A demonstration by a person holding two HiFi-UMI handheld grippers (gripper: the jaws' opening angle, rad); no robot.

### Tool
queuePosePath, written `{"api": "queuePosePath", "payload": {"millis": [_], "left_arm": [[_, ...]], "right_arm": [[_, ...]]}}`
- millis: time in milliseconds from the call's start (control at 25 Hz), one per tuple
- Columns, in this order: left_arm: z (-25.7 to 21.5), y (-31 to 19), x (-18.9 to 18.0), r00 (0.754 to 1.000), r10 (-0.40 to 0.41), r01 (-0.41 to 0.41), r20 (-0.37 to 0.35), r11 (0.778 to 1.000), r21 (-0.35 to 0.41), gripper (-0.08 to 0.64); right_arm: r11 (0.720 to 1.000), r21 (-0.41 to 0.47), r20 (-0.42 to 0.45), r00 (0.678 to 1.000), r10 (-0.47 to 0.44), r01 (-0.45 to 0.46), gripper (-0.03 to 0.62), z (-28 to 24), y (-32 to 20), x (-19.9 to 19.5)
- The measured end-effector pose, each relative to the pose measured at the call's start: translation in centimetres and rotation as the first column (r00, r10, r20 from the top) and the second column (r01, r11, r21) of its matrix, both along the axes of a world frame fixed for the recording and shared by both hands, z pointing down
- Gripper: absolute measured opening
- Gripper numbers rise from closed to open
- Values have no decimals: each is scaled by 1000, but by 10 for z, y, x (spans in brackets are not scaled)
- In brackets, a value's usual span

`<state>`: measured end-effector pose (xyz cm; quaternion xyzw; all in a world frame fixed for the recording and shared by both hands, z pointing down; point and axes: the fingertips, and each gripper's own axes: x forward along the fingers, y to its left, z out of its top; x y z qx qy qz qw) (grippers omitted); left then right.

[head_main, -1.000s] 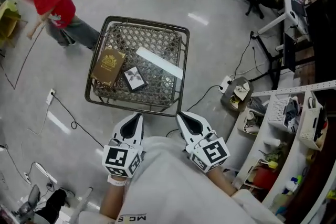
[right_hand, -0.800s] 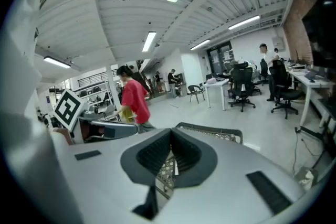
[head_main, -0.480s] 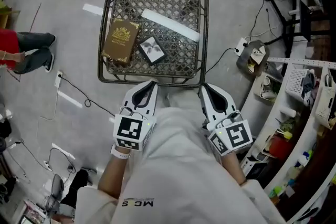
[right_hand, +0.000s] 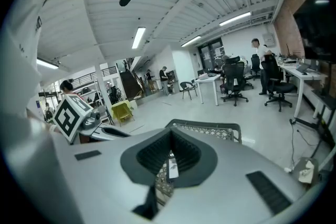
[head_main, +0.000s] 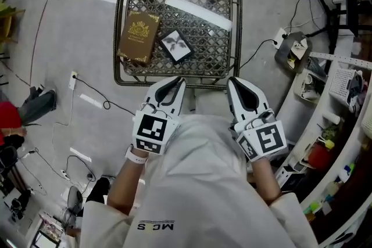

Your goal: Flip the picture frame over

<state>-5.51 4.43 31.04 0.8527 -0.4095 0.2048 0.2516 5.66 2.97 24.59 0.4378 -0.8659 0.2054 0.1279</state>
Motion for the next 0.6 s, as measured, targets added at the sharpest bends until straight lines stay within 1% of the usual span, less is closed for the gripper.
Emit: {"api": "queuePosePath", "payload": {"millis": [160,360,400,480,600], "left_arm": [[24,-11,0,998,26,-26,51,1000,-13,28],[60,-26,4,990,85,-82,111,996,-36,29],[68,-27,6,987,104,-100,124,994,-45,34],[84,-29,10,979,143,-134,144,989,-67,83],[108,-31,12,970,169,-154,173,983,-97,91]], "right_arm": [[1000,3,-14,1000,1,-1,17,12,-8,1],[999,-5,-50,998,-35,34,17,35,-20,-1],[999,-11,-50,998,-37,36,17,40,-22,-1],[999,-26,-47,998,-34,32,17,49,-26,1],[998,-47,-41,999,-32,30,17,62,-31,2]]}}
